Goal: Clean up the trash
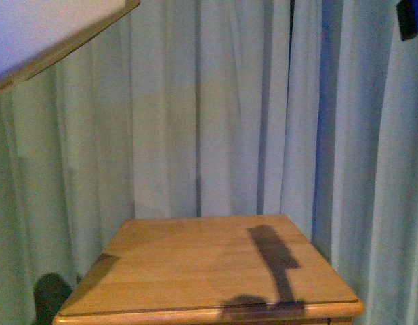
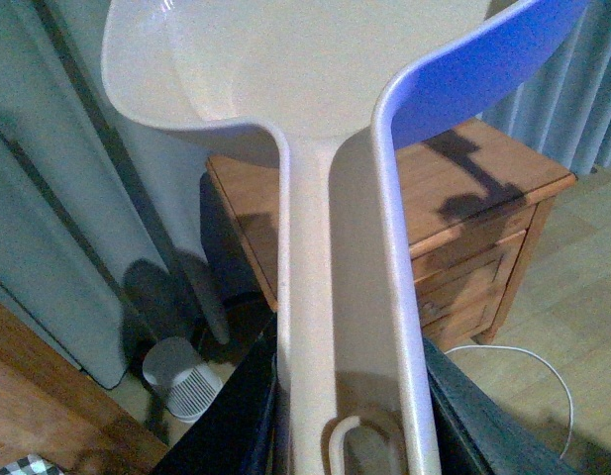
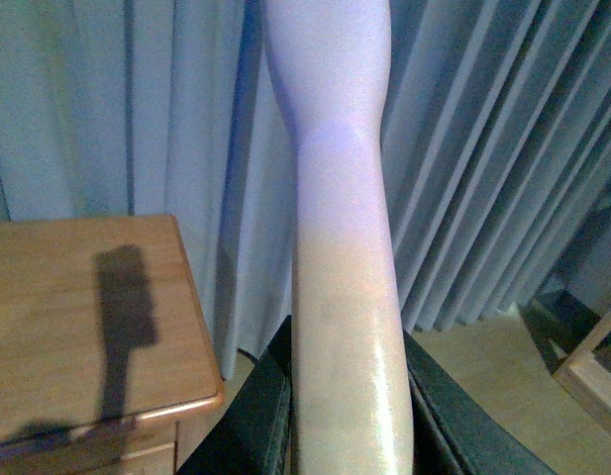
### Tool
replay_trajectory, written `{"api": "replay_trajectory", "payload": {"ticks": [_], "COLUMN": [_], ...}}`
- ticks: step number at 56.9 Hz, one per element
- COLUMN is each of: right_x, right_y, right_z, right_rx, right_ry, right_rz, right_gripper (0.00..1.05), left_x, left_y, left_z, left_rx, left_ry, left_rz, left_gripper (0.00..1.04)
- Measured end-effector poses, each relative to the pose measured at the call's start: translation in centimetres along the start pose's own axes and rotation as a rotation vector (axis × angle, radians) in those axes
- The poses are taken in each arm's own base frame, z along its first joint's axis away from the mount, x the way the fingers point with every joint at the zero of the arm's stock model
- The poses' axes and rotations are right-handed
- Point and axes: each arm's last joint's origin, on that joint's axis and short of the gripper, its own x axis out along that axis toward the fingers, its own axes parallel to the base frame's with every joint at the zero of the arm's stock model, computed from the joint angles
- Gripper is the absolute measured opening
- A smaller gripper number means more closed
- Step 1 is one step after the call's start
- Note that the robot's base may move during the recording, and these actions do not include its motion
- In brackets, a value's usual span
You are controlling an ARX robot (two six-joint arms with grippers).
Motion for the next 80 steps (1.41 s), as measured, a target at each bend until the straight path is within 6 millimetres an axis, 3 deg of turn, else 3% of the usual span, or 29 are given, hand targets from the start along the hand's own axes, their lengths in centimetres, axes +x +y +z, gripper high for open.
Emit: {"api": "replay_trajectory", "payload": {"ticks": [13, 27, 48, 65, 80], "right_x": [-3.2, -4.8, -5.2, -4.8, -3.5], "right_y": [-0.7, -2.3, -5.8, -7.8, -10.7], "right_z": [-1.8, -2.7, -3.6, -4.7, -6.4], "right_rx": [-0.016, -0.031, -0.032, 0.212, 0.331], "right_ry": [0.002, 0.024, 0.07, 0.105, 0.077], "right_rz": [-0.028, -0.047, -0.099, 0.055, -0.032], "right_gripper": [0.21, 0.21, 0.21, 0.21, 0.21], "left_x": [0.0, 0.0, 0.0, 0.0, 0.0], "left_y": [0.0, 0.0, 0.0, 0.0, 0.0], "left_z": [0.0, 0.0, 0.0, 0.0, 0.0], "left_rx": [0.0, 0.0, 0.0, 0.0, 0.0], "left_ry": [0.0, 0.0, 0.0, 0.0, 0.0], "left_rz": [0.0, 0.0, 0.0, 0.0, 0.0], "left_gripper": [0.28, 0.28, 0.28, 0.28, 0.28]}}
